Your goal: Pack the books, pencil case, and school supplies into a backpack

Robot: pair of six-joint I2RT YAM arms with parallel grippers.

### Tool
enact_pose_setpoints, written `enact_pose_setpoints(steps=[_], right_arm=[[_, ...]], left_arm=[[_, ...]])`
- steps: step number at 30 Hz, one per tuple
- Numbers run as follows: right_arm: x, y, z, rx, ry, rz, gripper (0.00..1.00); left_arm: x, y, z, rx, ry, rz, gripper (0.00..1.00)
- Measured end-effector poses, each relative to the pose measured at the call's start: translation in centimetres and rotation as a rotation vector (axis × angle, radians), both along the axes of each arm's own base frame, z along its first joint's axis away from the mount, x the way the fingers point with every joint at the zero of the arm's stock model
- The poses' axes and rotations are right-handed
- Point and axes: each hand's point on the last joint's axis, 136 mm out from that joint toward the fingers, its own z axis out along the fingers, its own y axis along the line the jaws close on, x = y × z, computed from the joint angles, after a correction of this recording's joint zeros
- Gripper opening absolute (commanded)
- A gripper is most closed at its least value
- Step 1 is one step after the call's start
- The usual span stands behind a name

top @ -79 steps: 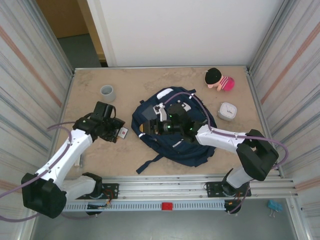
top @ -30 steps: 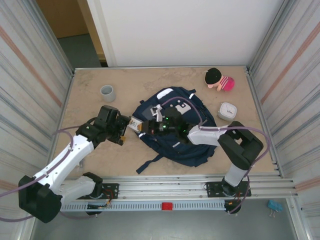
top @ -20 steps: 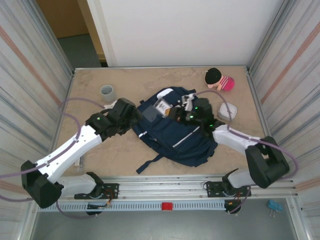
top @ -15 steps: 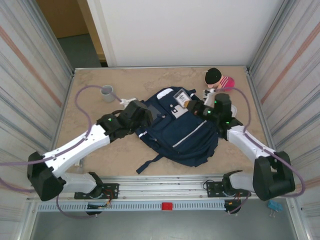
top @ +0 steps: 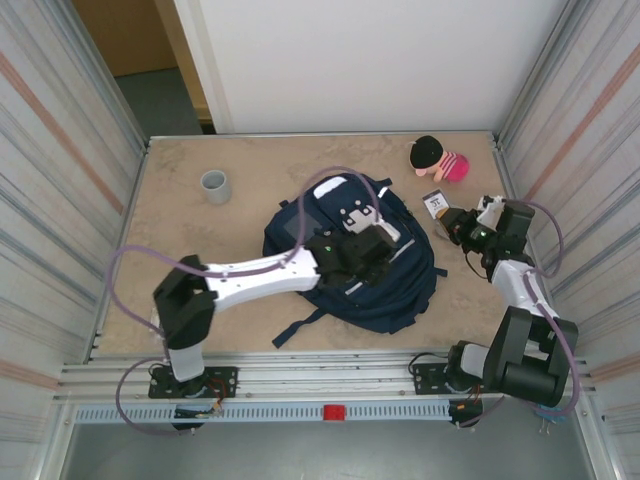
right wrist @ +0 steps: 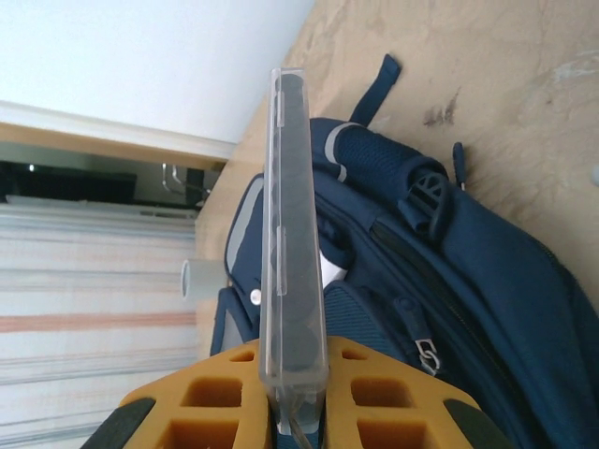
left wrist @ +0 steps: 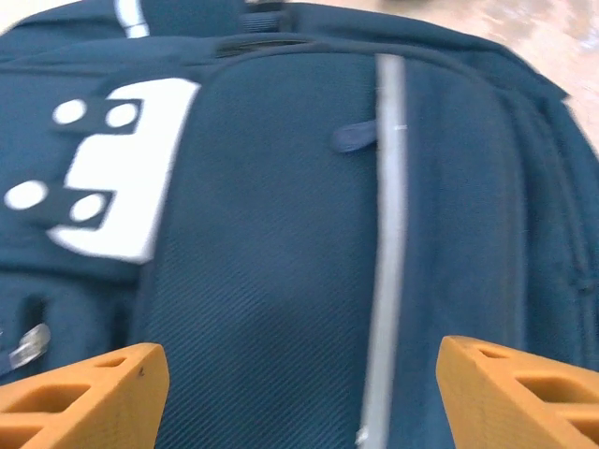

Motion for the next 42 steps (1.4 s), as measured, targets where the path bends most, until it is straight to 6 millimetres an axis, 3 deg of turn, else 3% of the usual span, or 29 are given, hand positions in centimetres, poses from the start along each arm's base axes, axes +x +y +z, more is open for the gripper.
enact_pose_setpoints(steps=[3,9,27,35,38,42], right_arm=[[-0.3,-0.1,0.0,0.007,0.004,0.000,0.08],[-0.8,0.2,-0.2,0.018,0.016,0.015,0.08],[-1.1,0.3,-0.4,0.020,0.025,0.014,0.08],[-1.3,0.3,-0.4,0.018,0.033,0.013,0.08],[-1.6,0.2,-0.1,0.006,0.025,0.010,0.07],[-1.7,-0.6,0.2,-0.002,0.017,-0.017,0.07]], left_arm=[[0.0,-2.0,-2.2,0.049,0.003,-0.054,0.76],[0.4,-3.8,-5.1,0.109,0.019,-0.111,0.80],[-1.9,-5.2,-6.4,0.042,0.102,-0.224,0.88],[-1.0,-4.3,-6.4,0.080,0.063,-0.181,0.41],[-0.9,-4.1,-5.9,0.073,0.056,-0.163,0.18],[-1.0,-3.0,-3.2,0.032,0.021,-0.145,0.09]])
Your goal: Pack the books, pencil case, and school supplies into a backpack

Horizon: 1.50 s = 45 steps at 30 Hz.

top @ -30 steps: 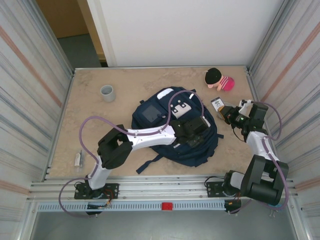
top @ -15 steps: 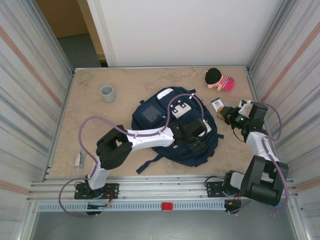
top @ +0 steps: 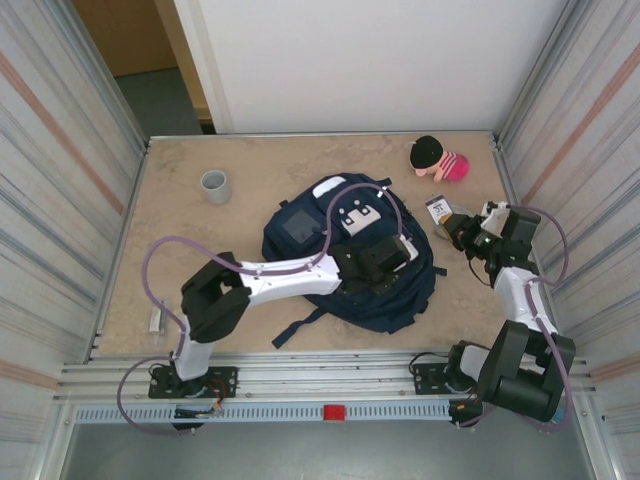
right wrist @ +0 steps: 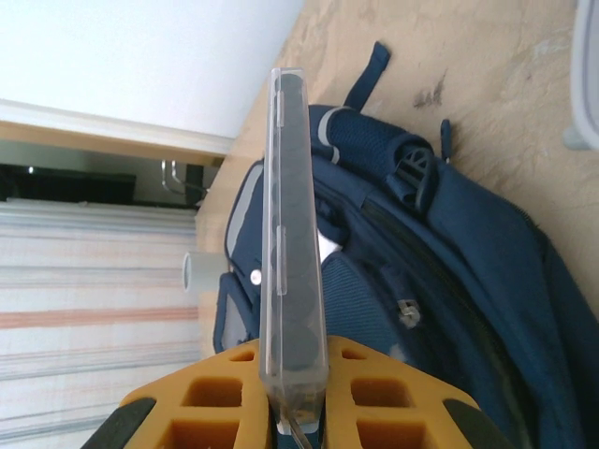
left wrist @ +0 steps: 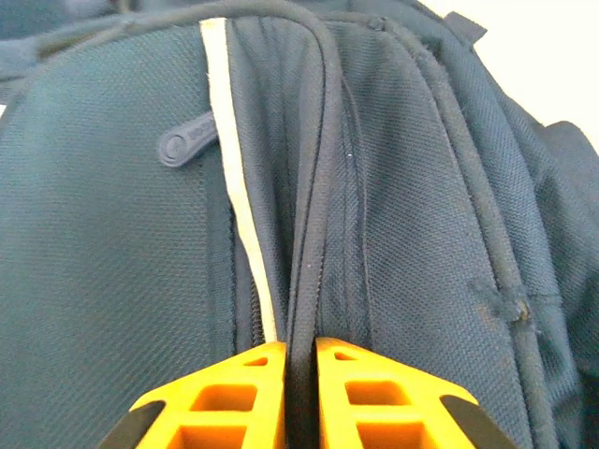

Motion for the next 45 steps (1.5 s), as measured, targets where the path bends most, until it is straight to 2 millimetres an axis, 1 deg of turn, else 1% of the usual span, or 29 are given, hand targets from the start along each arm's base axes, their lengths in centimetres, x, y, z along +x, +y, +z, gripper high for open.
enact_pose_setpoints(steps=[3,4,7,9,12,15,19,22,24,26,28,32,36,38,40,42,44,45], right_arm=[[-0.1,-0.5,-0.2,0.002,0.012,-0.018,0.08],[-0.1,-0.5,-0.3,0.004,0.016,-0.019,0.08],[-0.2,-0.2,-0.4,0.009,0.024,-0.012,0.08],[-0.6,0.5,-0.6,0.010,0.033,0.005,0.08],[-1.5,2.8,-0.6,0.011,0.050,0.066,0.09],[-2.6,5.1,-0.4,0.004,0.053,0.128,0.09],[-4.2,7.5,-0.4,0.016,0.065,0.176,0.11],[-5.3,9.1,-1.3,0.036,0.097,0.208,0.12],[-6.0,10.4,-2.3,0.049,0.139,0.236,0.12],[-6.1,11.4,-3.0,0.058,0.166,0.255,0.12],[-5.7,12.3,-3.7,0.071,0.185,0.269,0.12],[-3.8,14.1,-5.1,0.113,0.214,0.266,0.12],[-2.1,15.9,-7.1,0.147,0.253,0.258,0.14],[-1.2,16.5,-7.9,0.168,0.270,0.251,0.19],[-0.3,16.6,-8.5,0.183,0.275,0.238,0.28],[0.3,16.4,-8.7,0.193,0.270,0.219,0.37],[0.7,15.9,-8.5,0.201,0.263,0.199,0.44],[0.9,15.5,-8.4,0.202,0.259,0.188,0.46]], left_arm=[[0.1,1.2,3.4,-0.069,-0.027,0.027,0.06],[0.2,1.7,4.8,-0.100,-0.031,0.044,0.06],[1.1,3.7,7.8,-0.190,-0.038,0.105,0.04],[1.7,4.9,9.2,-0.248,-0.037,0.139,0.03],[2.4,6.4,10.2,-0.321,-0.019,0.174,0.03],[3.2,7.4,10.8,-0.375,0.002,0.194,0.03],[3.8,7.8,11.5,-0.411,0.002,0.201,0.03],[3.8,7.6,11.7,-0.426,0.006,0.192,0.03],[3.7,7.4,11.8,-0.437,0.013,0.186,0.03],[3.6,7.2,11.9,-0.449,0.021,0.181,0.03],[3.5,7.1,11.7,-0.457,0.026,0.176,0.04],[3.5,7.1,11.6,-0.458,0.028,0.175,0.04],[3.5,7.1,11.6,-0.459,0.027,0.176,0.04],[3.5,7.2,11.5,-0.456,0.027,0.178,0.05],[3.5,7.4,11.3,-0.450,0.025,0.182,0.05],[3.6,7.5,11.2,-0.447,0.022,0.188,0.05],[3.6,7.5,11.2,-0.447,0.020,0.189,0.05],[3.6,7.5,11.2,-0.447,0.019,0.190,0.05]])
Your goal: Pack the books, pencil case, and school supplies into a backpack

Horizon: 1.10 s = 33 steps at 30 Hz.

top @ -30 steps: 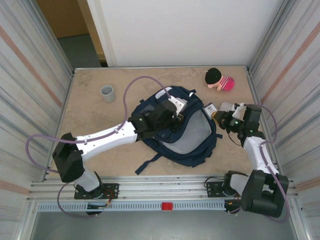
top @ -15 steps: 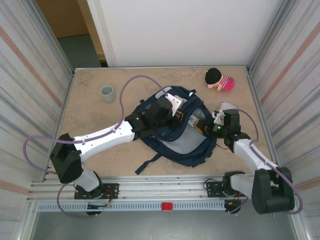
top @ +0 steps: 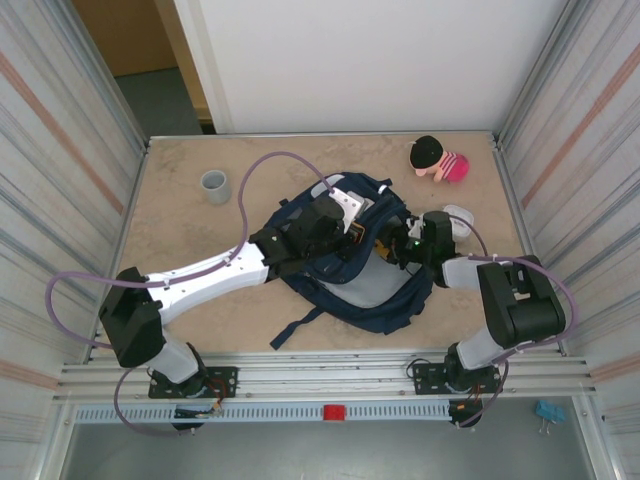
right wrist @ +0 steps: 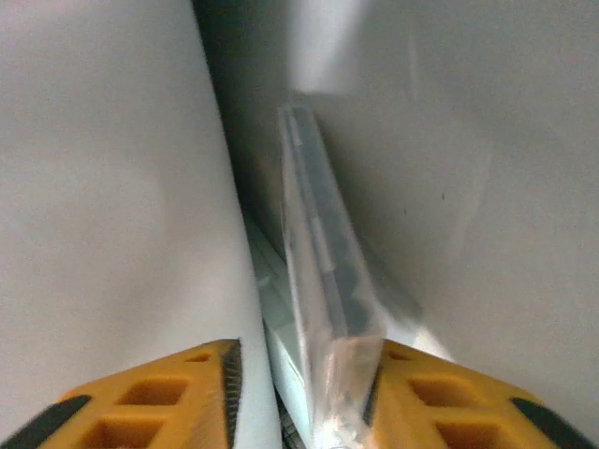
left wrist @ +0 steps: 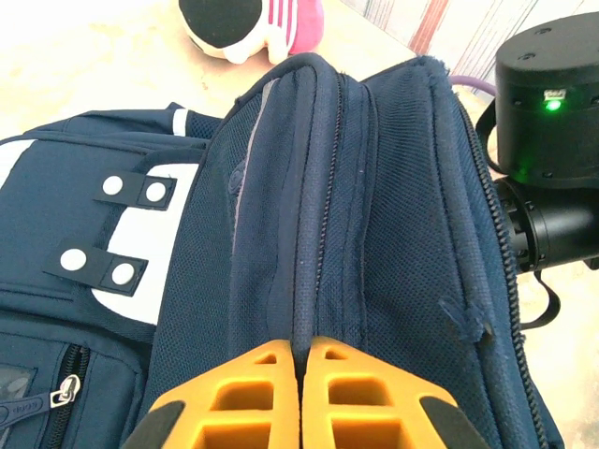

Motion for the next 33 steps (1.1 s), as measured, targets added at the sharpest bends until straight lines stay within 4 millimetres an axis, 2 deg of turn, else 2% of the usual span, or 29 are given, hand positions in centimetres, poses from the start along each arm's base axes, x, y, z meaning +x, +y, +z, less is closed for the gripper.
enact_pose_setpoints(steps=[4,8,12,16,20,24,30,33], right_arm=[[-0.1,-2.7,0.9,-0.043,-0.014,-0.047,0.50],[-1.2,-6.0,2.7,-0.107,-0.052,-0.091,0.51],[-2.8,-7.5,3.2,-0.148,-0.055,-0.080,0.48],[-4.4,-6.7,2.3,-0.164,-0.010,-0.022,0.44],[-5.2,-5.2,1.7,-0.182,0.010,0.034,0.44],[-4.3,-4.7,1.0,-0.222,0.017,0.037,0.44],[-2.6,-4.3,-1.1,-0.270,0.045,0.031,0.44],[-1.8,-3.7,-1.6,-0.278,0.046,0.046,0.40]], left_arm=[[0.0,0.0,0.0,0.001,0.000,0.001,0.05],[0.0,0.1,-0.1,0.002,-0.001,0.004,0.05],[0.0,0.1,-0.4,0.006,0.002,0.003,0.05],[0.0,0.1,-0.4,-0.001,-0.002,0.003,0.05],[0.0,0.0,-0.6,-0.005,-0.002,0.003,0.05],[0.0,0.0,-0.6,-0.009,-0.002,0.001,0.05],[0.0,-0.1,-0.6,-0.011,-0.003,0.001,0.05],[0.0,-0.1,-0.5,-0.014,-0.002,-0.001,0.05]])
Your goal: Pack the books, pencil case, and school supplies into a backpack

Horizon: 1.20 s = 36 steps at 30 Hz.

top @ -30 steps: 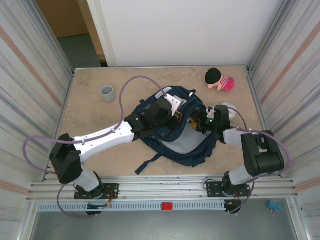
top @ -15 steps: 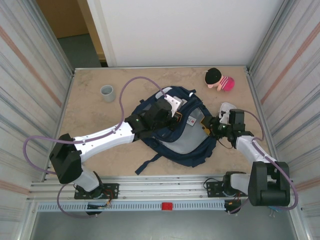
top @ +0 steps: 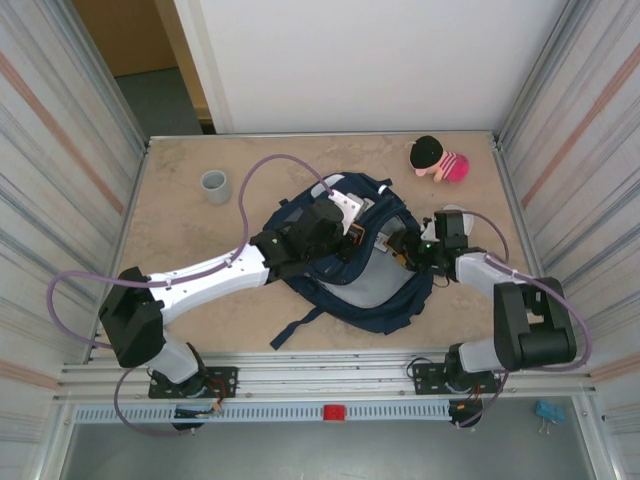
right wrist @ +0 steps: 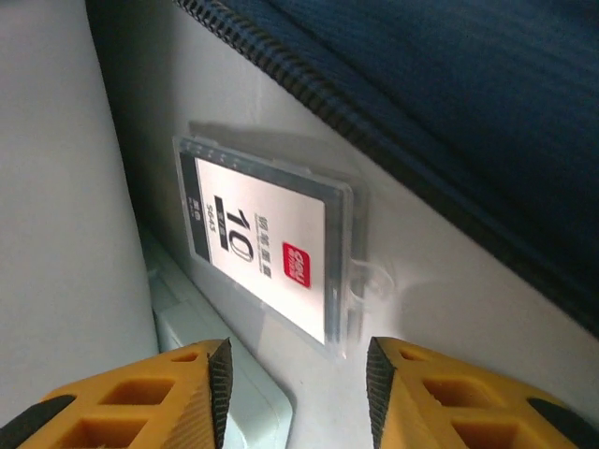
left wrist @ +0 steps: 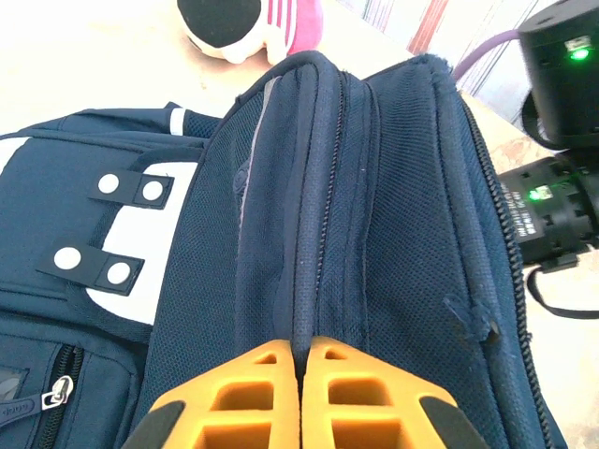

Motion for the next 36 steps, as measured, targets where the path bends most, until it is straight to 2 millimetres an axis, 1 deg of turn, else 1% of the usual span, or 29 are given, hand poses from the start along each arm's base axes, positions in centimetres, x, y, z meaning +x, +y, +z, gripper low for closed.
enact_pose_setpoints(steps=[3,6,9,12,14,16,19,22,25,27,28,30,31,32,33,36], right_arm=[[1.0,0.6,-0.4,-0.002,-0.009,0.007,0.32],[1.7,1.1,-0.9,0.006,-0.009,0.008,0.26],[2.2,1.8,-1.0,0.017,-0.014,0.013,0.24],[2.5,2.3,-0.5,0.027,-0.036,0.021,0.26],[2.6,2.4,0.1,0.030,-0.046,0.023,0.31],[2.4,2.1,1.1,0.032,-0.064,0.016,0.37],[2.1,0.5,4.0,0.032,-0.132,-0.017,0.44],[1.2,-2.4,6.8,0.018,-0.205,-0.082,0.47],[-0.3,-5.6,8.7,-0.019,-0.256,-0.155,0.49],[-1.6,-7.2,10.0,-0.071,-0.293,-0.193,0.51],[-2.3,-7.6,10.7,-0.099,-0.314,-0.201,0.52],[-3.6,-8.2,12.0,-0.155,-0.361,-0.207,0.53],[-4.1,-8.4,12.7,-0.180,-0.386,-0.208,0.53],[-4.5,-8.5,13.5,-0.202,-0.416,-0.206,0.53],[-4.9,-8.7,14.2,-0.224,-0.442,-0.202,0.53],[-5.5,-8.3,15.7,-0.288,-0.495,-0.146,0.56]], left_arm=[[0.0,0.0,0.0,-0.004,0.004,0.002,0.05],[0.0,0.0,0.0,-0.005,0.005,0.003,0.05],[0.0,-0.1,-0.1,-0.005,0.009,0.002,0.04],[0.0,-0.1,-0.2,-0.007,0.012,0.004,0.05],[0.0,-0.1,-0.2,-0.006,0.013,0.004,0.05],[0.0,-0.2,-0.4,-0.004,0.014,0.003,0.05],[0.0,-0.2,-0.5,-0.001,0.016,0.004,0.05],[0.1,-0.3,-0.7,0.004,0.018,0.002,0.05],[0.0,-0.8,-1.1,0.019,0.014,-0.008,0.09],[-0.2,-1.6,-1.6,0.040,0.017,-0.025,0.16],[-0.4,-1.9,-1.8,0.049,0.020,-0.033,0.21],[-0.8,-3.0,-2.9,0.075,0.031,-0.054,0.39],[-1.0,-3.3,-3.6,0.088,0.042,-0.061,0.47],[-1.3,-3.6,-4.4,0.105,0.055,-0.069,0.58],[-1.6,-3.8,-5.2,0.120,0.071,-0.075,0.65],[-2.0,-3.7,-6.6,0.137,0.115,-0.066,0.74]])
